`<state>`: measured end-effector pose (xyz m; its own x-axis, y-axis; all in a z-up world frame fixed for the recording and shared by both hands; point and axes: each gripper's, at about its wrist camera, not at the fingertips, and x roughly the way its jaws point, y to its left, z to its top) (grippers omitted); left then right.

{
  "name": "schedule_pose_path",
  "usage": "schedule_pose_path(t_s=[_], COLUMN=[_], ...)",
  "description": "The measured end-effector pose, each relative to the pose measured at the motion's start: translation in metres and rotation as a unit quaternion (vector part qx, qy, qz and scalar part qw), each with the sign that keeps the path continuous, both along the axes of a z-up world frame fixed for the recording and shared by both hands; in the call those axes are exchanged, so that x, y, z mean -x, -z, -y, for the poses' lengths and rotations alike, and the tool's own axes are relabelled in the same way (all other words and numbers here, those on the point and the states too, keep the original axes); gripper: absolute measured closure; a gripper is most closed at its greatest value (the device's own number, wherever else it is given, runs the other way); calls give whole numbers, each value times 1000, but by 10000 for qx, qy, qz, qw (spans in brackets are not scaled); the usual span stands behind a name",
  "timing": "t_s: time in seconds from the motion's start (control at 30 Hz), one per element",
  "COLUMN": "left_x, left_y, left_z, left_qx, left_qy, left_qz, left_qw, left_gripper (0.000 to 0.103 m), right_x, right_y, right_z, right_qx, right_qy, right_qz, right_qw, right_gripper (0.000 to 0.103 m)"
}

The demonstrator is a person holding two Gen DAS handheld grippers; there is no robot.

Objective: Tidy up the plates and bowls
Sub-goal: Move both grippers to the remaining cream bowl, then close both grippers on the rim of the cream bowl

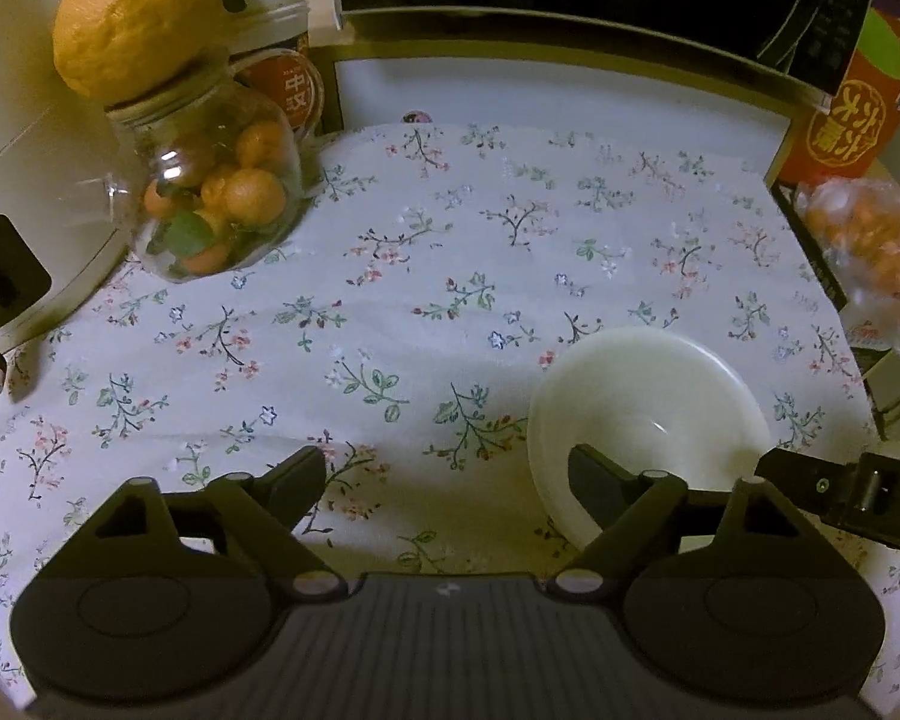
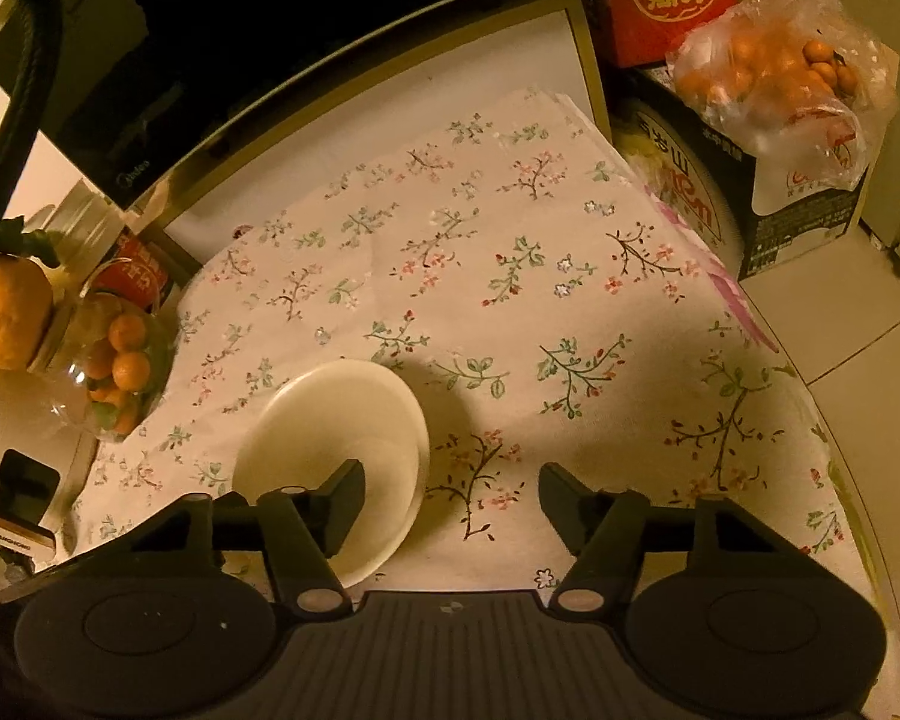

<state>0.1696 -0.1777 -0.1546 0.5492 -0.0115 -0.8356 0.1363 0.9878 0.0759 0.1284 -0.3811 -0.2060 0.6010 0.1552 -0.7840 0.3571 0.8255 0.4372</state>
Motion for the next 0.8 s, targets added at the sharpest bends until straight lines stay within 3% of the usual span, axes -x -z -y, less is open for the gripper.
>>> schedule_pose_path(t_s=[0.47, 0.8], left_x=[-6, -9], left_y=[10, 14], left_z=[10, 9], left_qx=[30, 441], left_qy=[77, 178], left_qz=[-211, -439], left_qw=[9997, 9979], left_gripper=[39, 70], right_x=[-5, -7], right_y=[6, 7], right_z=[-5, -8], right_qx=[143, 121], right_qy=[-85, -179], right_qz=[-103, -109], right_qw=[9998, 9997], right_gripper=[60, 77])
